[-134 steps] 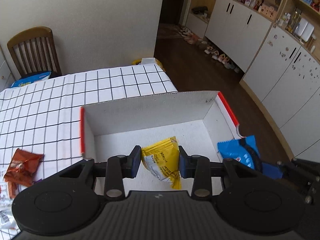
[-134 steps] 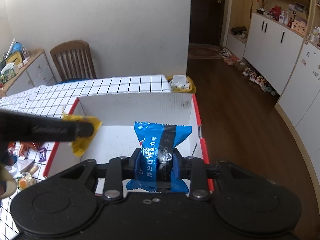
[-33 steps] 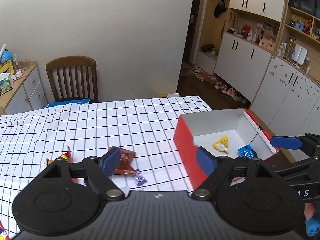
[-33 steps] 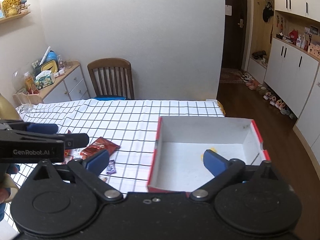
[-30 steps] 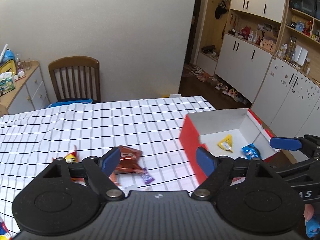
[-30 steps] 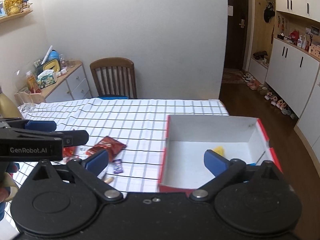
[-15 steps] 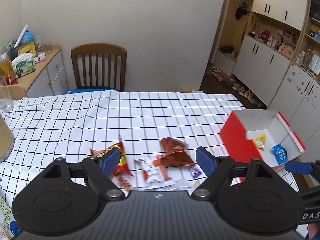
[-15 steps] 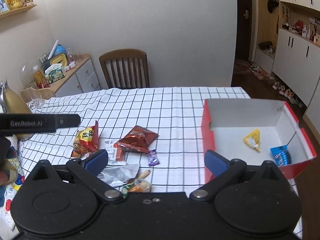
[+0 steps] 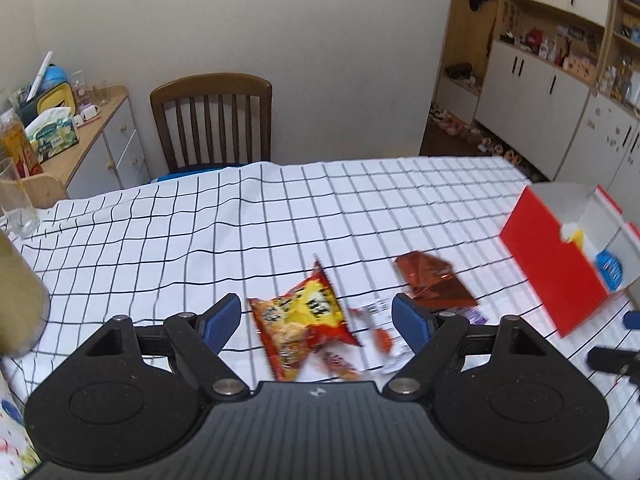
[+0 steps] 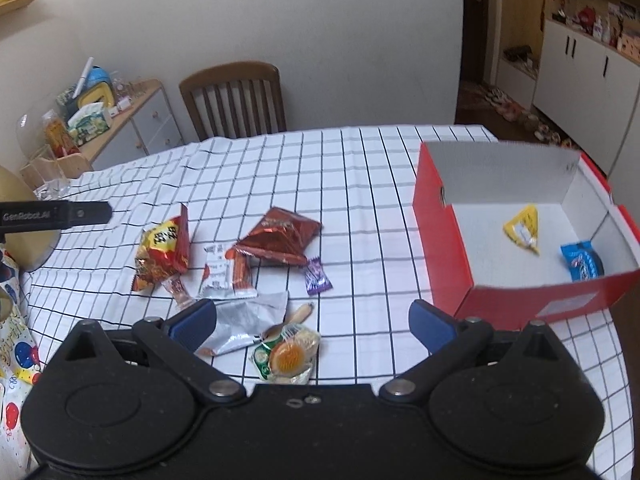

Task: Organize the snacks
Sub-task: 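Move both open tools back toward the remaining snacks on the table, then grasp the yellow-red chip bag with the left tool while the right tool grasps the egg snack, then carry the chip bag and egg snack over the red shoebox with both tools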

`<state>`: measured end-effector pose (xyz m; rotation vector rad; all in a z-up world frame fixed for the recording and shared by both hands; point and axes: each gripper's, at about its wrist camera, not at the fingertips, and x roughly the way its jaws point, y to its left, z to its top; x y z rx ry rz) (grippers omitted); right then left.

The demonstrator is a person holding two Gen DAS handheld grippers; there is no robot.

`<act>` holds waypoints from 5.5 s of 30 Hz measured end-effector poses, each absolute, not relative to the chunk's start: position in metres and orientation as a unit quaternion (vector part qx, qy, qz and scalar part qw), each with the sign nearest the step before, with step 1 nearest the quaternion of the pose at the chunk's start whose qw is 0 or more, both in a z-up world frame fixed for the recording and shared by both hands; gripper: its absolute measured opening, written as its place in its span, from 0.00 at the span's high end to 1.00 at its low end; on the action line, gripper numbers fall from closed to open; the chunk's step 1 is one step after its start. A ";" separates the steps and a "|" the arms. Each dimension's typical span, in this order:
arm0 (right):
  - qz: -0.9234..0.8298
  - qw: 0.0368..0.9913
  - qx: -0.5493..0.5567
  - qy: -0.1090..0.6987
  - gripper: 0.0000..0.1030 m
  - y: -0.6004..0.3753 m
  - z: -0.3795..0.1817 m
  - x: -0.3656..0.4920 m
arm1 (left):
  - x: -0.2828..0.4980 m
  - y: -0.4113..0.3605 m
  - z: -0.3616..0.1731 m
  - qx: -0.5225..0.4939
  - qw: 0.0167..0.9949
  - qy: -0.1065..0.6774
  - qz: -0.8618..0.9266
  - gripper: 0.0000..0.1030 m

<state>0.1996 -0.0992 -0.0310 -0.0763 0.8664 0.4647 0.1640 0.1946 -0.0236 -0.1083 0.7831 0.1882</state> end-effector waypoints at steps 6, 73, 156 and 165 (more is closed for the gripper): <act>0.202 0.876 -0.027 0.437 0.01 -0.098 -0.048 0.206 | 0.175 0.209 -0.049 -0.020 0.917 0.391 0.074 0.20; 0.175 0.820 0.030 0.544 0.49 -0.071 -0.124 0.228 | 0.242 0.239 -0.101 -0.011 0.867 0.496 -0.051 0.42; 0.220 0.886 -0.049 0.405 0.49 -0.337 0.017 0.379 | 0.342 -0.167 0.000 -0.102 0.878 0.466 -0.025 0.42; 0.212 0.878 -0.057 0.426 0.49 -0.334 -0.008 0.423 | 0.377 -0.181 -0.029 -0.107 0.866 0.489 -0.002 0.42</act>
